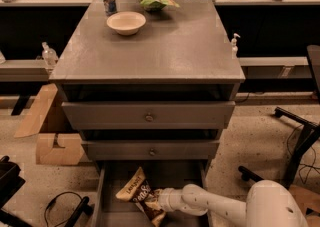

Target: Pick brown chip bag from bottom drawer and place on counter

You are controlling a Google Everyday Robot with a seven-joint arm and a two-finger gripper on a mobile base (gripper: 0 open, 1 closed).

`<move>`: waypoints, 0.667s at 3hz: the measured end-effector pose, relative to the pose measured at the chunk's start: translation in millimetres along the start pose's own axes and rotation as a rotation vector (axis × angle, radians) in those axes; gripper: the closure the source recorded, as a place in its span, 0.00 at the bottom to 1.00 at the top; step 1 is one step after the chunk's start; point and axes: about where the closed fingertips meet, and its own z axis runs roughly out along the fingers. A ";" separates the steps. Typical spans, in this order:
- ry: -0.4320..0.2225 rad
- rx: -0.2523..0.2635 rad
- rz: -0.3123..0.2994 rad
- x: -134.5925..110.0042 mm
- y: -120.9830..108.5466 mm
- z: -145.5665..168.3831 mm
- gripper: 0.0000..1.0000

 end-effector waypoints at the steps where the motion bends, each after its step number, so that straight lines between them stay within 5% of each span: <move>1: -0.006 -0.001 -0.020 -15.0 7.9 -20.6 1.00; 2: -0.007 -0.016 -0.054 -36.0 23.8 -72.7 1.00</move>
Offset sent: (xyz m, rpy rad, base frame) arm -0.0521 -0.0581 0.1510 -0.0071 -0.0664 0.0931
